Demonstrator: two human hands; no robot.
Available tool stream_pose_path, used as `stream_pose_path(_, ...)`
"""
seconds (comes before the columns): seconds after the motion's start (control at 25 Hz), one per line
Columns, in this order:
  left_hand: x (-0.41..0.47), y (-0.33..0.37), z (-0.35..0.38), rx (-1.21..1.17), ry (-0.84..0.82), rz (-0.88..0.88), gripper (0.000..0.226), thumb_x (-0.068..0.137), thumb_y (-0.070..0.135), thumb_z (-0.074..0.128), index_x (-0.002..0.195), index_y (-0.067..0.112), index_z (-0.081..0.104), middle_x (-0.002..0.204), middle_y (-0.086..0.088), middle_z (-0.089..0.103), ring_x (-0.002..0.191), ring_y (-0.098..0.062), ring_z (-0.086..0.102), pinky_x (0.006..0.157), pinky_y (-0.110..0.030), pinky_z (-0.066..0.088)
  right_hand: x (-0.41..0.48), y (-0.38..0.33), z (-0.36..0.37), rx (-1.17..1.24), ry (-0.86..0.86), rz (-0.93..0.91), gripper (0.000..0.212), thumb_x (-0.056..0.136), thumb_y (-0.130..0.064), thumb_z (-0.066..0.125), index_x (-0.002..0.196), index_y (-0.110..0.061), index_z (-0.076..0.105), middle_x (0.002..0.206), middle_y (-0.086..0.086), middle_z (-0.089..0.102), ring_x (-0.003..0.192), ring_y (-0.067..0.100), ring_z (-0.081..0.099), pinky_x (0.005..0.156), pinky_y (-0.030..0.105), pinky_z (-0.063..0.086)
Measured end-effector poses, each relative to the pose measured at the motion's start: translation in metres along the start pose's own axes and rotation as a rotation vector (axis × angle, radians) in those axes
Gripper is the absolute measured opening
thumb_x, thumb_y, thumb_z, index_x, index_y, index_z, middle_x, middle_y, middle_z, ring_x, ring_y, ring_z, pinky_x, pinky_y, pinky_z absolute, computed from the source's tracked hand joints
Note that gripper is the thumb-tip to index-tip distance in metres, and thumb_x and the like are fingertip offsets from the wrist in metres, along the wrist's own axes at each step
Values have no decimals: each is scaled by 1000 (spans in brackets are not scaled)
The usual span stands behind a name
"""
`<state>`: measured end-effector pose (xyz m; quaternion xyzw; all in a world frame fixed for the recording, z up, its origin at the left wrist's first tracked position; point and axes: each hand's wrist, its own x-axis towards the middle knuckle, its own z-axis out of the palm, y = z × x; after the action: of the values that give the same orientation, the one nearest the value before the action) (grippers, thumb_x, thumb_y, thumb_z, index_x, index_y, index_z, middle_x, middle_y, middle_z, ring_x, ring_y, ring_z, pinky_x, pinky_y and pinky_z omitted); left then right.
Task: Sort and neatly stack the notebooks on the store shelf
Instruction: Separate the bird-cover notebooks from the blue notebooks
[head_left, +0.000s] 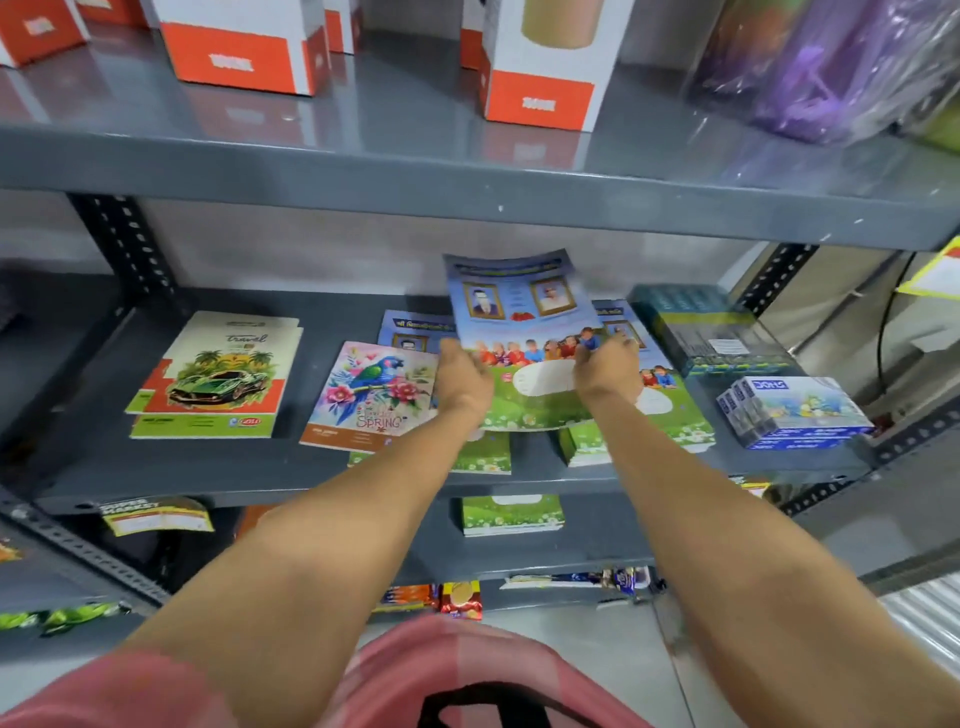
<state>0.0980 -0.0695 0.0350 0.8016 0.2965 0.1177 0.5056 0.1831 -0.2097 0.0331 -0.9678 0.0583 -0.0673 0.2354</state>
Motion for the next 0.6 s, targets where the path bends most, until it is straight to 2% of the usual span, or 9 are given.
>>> stream_pose_path(0.04, -1, 5, 19, 50, -65, 16, 15, 96, 10, 42, 109, 2, 43, 97, -16, 58, 96, -33, 61, 74, -33, 43, 10, 19, -12, -35, 50, 31, 45, 95, -29, 50, 127, 3, 46, 133, 21, 46, 120, 38, 51, 93, 47, 47)
stream_pose_path(0.12, -10, 10, 59, 194, -201, 60, 24, 95, 16, 45, 115, 2, 45, 108, -18, 62, 100, -32, 62, 82, -38, 51, 27, 65, -28, -135, 94, 114, 42, 94, -26, 52, 125, 2, 48, 131, 22, 48, 120, 38, 50, 94, 46, 46)
stream_pose_path(0.24, -19, 5, 92, 359, -298, 88, 36, 95, 22, 49, 126, 2, 46, 121, -19, 60, 113, -35, 59, 90, -41, 49, 30, 113, -23, -151, -14, 236, 43, 94, -30, 52, 123, 1, 52, 131, 23, 49, 123, 40, 48, 97, 48, 45)
stream_pose_path(0.32, -16, 1, 87, 384, -305, 134, 37, 95, 31, 49, 123, 6, 51, 119, -17, 61, 110, -33, 60, 88, -42, 51, 28, 120, -18, -172, -23, 273, 49, 93, -36, 52, 125, 0, 51, 135, 23, 46, 128, 39, 41, 101, 49, 40)
stream_pose_path(0.4, -3, -13, 60, 543, -176, 224, 40, 94, 41, 45, 118, 10, 56, 115, -13, 63, 107, -30, 60, 86, -40, 48, 22, 103, -18, -233, 58, 250, 51, 93, -40, 50, 127, -2, 49, 138, 21, 41, 130, 37, 36, 103, 48, 34)
stream_pose_path(0.48, 18, -39, 17, 811, 24, 210, 47, 94, 42, 40, 125, 8, 52, 124, -14, 59, 116, -30, 53, 94, -43, 41, 8, 62, -13, -171, 95, 133, 49, 94, -41, 46, 125, -3, 52, 135, 20, 43, 126, 36, 40, 101, 45, 37)
stream_pose_path(0.52, 26, -55, -5, 905, 84, 130, 50, 93, 40, 41, 131, 7, 47, 132, -15, 53, 124, -31, 47, 100, -45, 37, -4, 38, -5, -118, 67, 35, 47, 96, -41, 44, 121, -3, 55, 132, 20, 46, 122, 36, 45, 99, 44, 40)
stream_pose_path(0.6, 34, -85, -46, 968, 141, -104, 61, 90, 38, 46, 140, 6, 34, 146, -19, 40, 136, -35, 33, 109, -49, 28, -36, -14, 25, 1, -106, -160, 44, 97, -40, 43, 111, -2, 61, 126, 20, 51, 111, 33, 56, 92, 40, 47)
